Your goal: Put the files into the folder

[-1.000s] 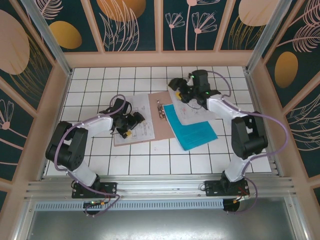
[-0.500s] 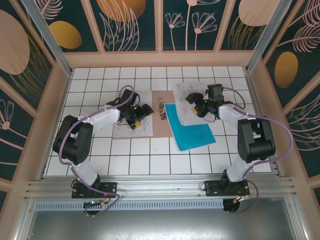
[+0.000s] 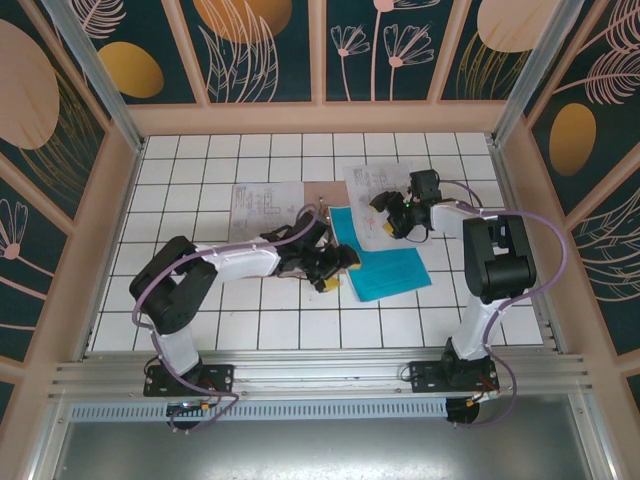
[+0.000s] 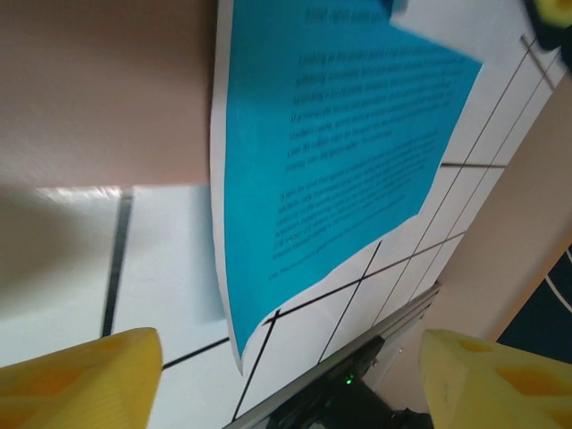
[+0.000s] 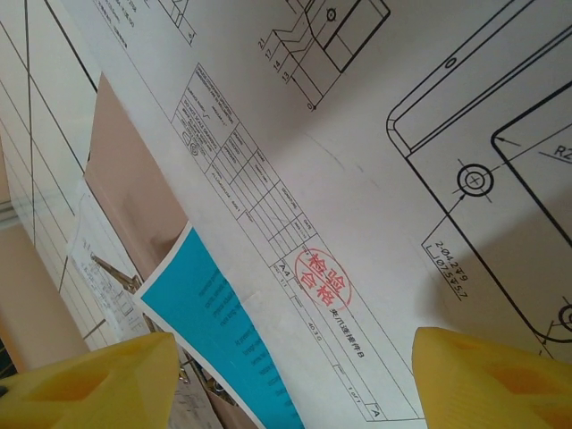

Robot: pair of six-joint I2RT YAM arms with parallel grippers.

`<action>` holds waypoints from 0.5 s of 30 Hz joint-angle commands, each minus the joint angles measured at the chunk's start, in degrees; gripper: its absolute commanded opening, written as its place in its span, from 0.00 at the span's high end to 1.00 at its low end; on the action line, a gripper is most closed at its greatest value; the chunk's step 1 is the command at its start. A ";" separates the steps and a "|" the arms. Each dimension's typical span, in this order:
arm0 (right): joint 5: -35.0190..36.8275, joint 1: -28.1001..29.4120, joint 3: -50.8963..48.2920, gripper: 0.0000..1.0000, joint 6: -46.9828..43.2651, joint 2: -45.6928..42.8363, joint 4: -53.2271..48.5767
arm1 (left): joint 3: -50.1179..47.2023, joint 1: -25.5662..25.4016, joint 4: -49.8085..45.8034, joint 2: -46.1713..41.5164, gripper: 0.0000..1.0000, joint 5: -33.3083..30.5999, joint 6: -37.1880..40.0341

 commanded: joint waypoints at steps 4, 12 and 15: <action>-1.10 -0.41 0.83 0.30 0.22 0.43 -1.44 | -1.43 -3.72 7.84 3.57 0.38 1.14 -6.81; -1.67 -0.46 0.31 0.30 -0.57 1.15 -1.67 | 1.14 -5.58 5.65 7.19 0.66 -1.86 -7.35; -1.89 -0.49 0.53 0.30 -1.00 1.98 -2.03 | 1.96 -5.55 5.95 8.32 0.76 -2.34 -7.39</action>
